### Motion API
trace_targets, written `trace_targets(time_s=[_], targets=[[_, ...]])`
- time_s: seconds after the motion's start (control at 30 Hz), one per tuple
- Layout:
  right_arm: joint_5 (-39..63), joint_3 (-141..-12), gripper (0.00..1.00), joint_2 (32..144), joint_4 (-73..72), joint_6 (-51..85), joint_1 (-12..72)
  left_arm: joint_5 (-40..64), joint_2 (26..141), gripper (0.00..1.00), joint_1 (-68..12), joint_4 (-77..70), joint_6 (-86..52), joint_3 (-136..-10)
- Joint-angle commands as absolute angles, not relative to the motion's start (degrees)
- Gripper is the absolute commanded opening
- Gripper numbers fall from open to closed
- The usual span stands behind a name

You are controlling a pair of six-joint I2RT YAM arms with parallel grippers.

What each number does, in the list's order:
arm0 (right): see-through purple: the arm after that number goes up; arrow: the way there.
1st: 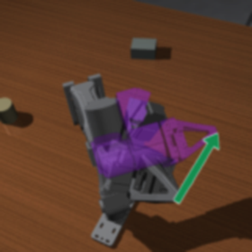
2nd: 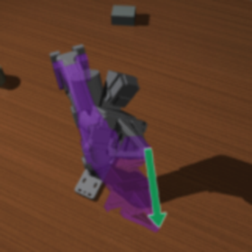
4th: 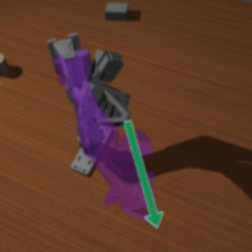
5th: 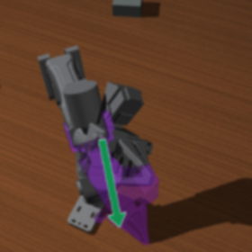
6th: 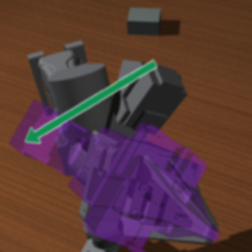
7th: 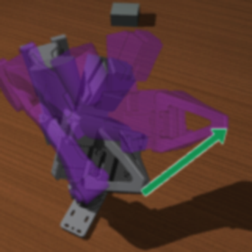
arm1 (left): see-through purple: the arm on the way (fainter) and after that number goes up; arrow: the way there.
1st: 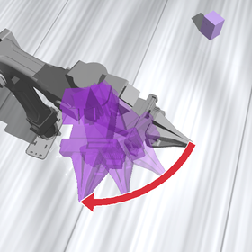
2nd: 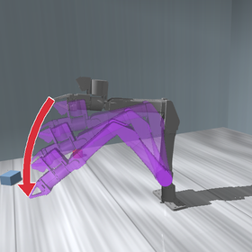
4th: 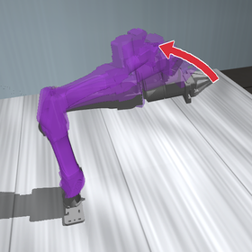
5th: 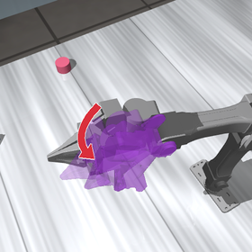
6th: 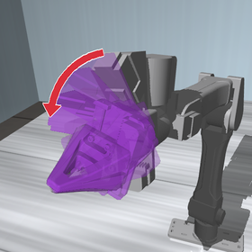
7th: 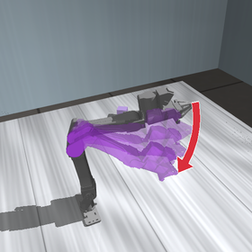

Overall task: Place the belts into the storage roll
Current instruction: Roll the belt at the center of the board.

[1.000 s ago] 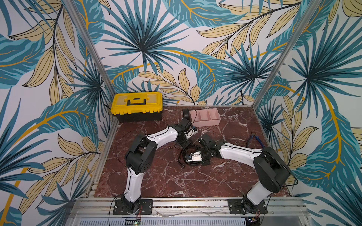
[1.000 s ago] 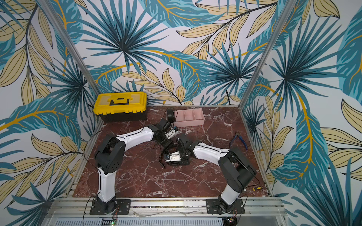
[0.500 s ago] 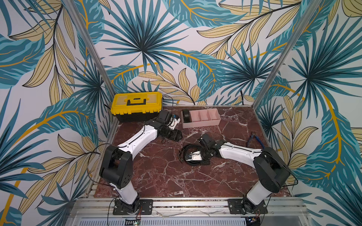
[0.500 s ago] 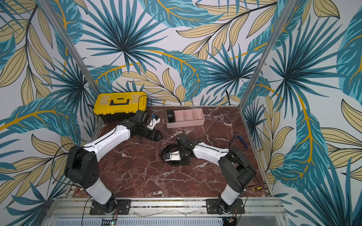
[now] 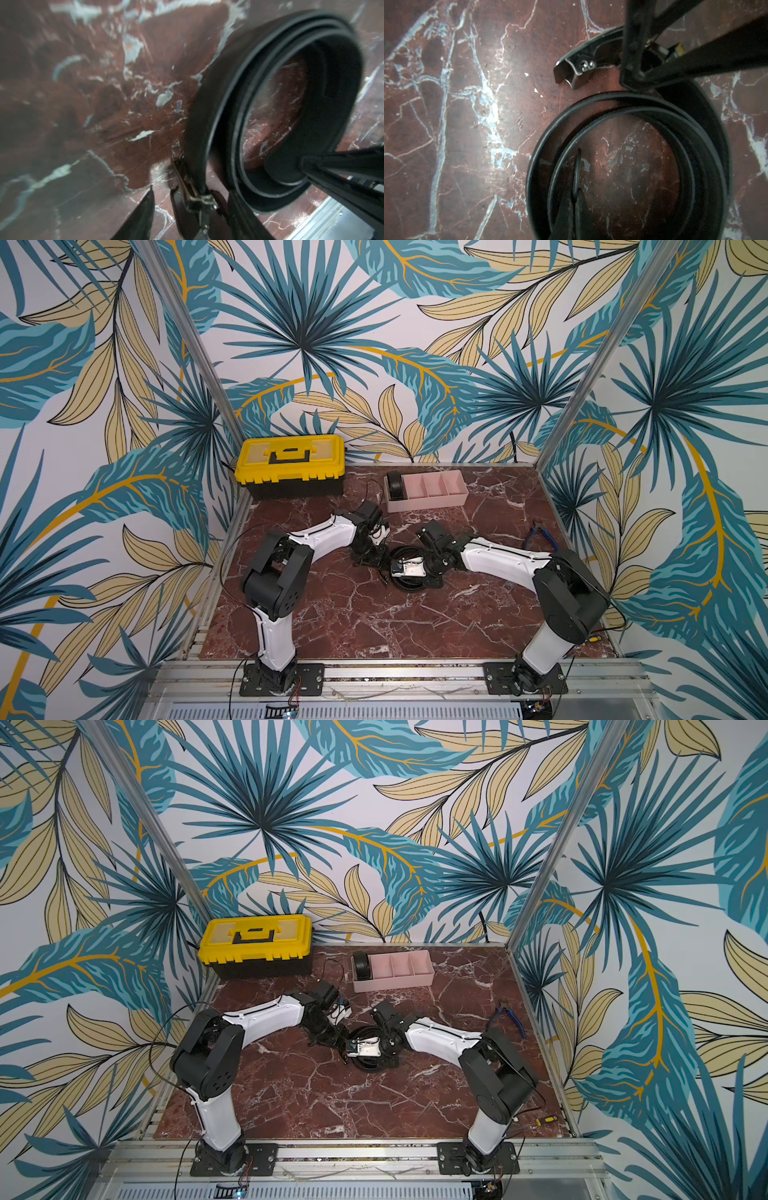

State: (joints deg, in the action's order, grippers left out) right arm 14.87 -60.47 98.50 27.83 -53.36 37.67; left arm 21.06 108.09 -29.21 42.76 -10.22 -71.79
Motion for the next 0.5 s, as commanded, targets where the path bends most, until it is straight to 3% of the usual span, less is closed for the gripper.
trace_targets(time_s=[0.0, 0.13, 0.23, 0.47], targets=[[16.8, -63.2, 0.00, 99.5, 32.8, -48.0, 38.1, 21.4, 109.3, 0.48, -29.3, 44.1, -10.6, -72.9], [17.5, -67.7, 0.00, 101.7, 35.6, -35.7, 38.5, 21.8, 110.6, 0.19, -29.4, 44.2, -11.3, -72.3], [18.4, -71.1, 0.00, 103.8, 34.7, -23.6, 39.4, 22.2, 110.6, 0.07, -29.5, 44.0, -12.1, -72.0], [13.7, -79.1, 0.00, 111.7, 31.9, 12.2, 40.6, 19.4, 109.2, 0.03, -29.5, 44.0, -17.0, -72.5]])
